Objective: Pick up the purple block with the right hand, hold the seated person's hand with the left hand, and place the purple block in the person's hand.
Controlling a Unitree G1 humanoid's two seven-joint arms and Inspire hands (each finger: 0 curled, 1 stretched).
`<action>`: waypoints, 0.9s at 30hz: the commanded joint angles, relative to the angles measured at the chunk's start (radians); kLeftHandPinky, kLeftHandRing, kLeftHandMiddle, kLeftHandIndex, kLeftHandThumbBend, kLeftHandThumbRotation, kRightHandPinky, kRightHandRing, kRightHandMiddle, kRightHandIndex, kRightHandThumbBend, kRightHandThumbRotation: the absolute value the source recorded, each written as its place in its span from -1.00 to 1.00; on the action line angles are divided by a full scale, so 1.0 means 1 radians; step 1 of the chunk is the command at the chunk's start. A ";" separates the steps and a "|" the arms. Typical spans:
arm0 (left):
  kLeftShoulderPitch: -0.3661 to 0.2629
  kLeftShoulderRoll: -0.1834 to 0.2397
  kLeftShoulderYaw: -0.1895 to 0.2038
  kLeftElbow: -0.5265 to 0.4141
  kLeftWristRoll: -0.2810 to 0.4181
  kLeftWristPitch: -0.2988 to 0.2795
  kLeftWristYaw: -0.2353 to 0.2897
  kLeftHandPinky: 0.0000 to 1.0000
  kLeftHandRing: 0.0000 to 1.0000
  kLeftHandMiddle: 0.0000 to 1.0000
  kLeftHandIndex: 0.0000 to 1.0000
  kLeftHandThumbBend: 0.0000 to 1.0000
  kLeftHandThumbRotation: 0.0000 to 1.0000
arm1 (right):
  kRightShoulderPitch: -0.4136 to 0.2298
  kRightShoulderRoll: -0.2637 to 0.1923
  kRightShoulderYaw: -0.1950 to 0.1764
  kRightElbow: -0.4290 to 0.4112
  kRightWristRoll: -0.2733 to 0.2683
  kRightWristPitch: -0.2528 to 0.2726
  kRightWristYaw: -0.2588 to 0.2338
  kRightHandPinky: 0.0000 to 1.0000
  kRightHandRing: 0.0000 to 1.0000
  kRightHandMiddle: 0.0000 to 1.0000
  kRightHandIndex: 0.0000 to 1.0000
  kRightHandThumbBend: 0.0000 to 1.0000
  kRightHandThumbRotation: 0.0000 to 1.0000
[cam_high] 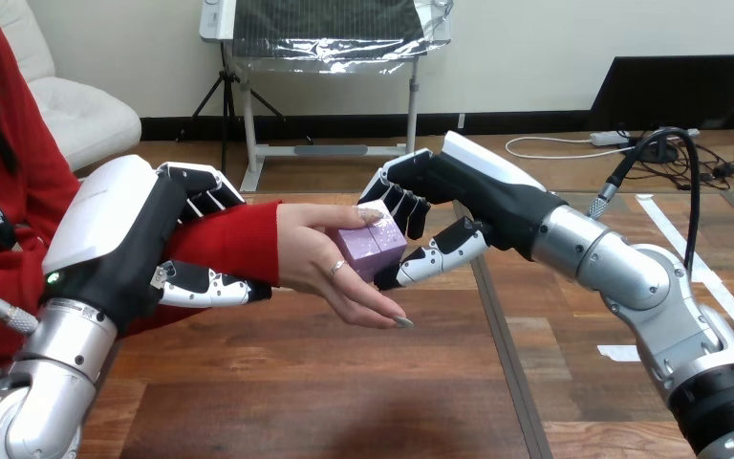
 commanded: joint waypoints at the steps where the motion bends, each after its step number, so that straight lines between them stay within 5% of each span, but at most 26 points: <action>1: -0.044 0.004 0.001 -0.056 -0.020 -0.011 -0.009 -0.22 -0.10 -0.03 -0.05 0.67 -1.00 | -0.032 -0.016 -0.029 0.005 0.023 0.019 0.013 0.02 0.17 0.26 0.31 0.25 -0.81; 15: -0.033 0.015 0.005 -0.081 -0.011 0.014 -0.047 -0.13 0.01 0.06 0.06 0.60 -0.97 | -0.037 -0.035 -0.031 0.045 0.009 0.027 0.018 0.14 0.31 0.38 0.41 0.26 0.19; 23: -0.027 0.043 0.002 -0.113 0.007 0.064 -0.116 -0.05 0.15 0.19 0.18 0.64 -0.60 | -0.046 -0.041 -0.034 0.105 0.008 -0.019 0.007 0.17 0.31 0.37 0.41 0.46 0.65; 27: -0.025 0.051 0.003 -0.134 -0.004 0.098 -0.164 0.02 0.27 0.31 0.29 0.82 -0.31 | -0.053 -0.042 -0.036 0.138 0.008 -0.052 0.000 0.16 0.30 0.36 0.41 0.57 0.84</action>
